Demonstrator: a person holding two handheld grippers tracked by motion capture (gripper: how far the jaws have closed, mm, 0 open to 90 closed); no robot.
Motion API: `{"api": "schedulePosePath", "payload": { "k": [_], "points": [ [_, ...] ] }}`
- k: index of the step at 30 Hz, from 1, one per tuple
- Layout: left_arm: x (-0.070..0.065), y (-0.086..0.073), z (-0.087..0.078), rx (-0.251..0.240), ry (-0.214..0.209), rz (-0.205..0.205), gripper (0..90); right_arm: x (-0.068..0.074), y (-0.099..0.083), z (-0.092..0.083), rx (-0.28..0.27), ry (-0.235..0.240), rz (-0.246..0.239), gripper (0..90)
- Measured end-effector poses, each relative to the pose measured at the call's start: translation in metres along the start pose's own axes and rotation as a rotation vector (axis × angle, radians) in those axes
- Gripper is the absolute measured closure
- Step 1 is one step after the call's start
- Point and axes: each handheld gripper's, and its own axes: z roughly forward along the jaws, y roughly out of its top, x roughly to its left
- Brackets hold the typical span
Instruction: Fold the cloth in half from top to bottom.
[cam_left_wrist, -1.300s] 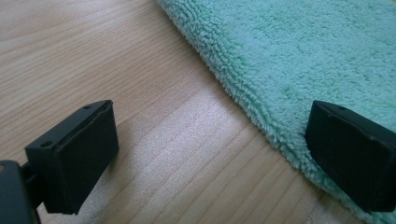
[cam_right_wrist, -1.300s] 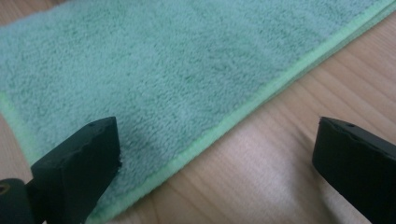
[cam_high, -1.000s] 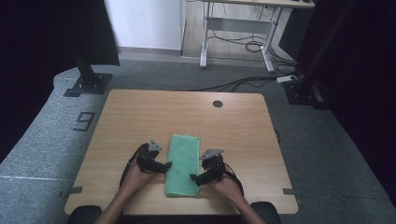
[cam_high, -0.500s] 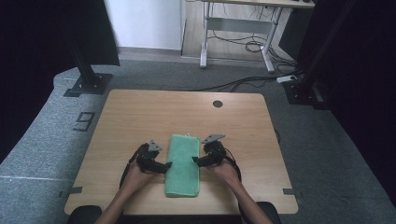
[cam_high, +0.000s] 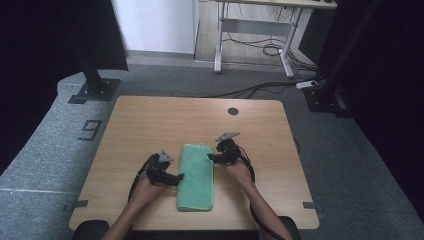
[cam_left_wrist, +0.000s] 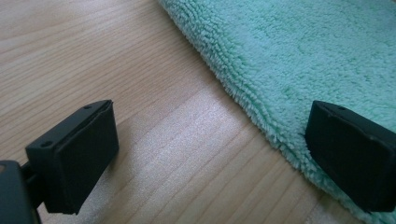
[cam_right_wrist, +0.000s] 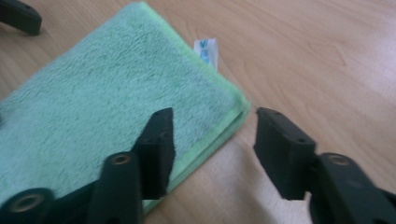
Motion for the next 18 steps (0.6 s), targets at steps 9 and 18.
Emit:
{"api": "schedulePosePath", "payload": {
  "k": [9,18],
  "points": [
    [0.0,0.0,0.0,-0.002,0.0,-0.002,2.9,-0.009,0.013,0.011,0.02,-0.008,-0.01,59.4],
    [0.0,0.0,0.0,0.0,0.0,-0.001,2.9,-0.011,0.012,0.028,0.056,0.0,-0.005,57.6]
  ]
}}
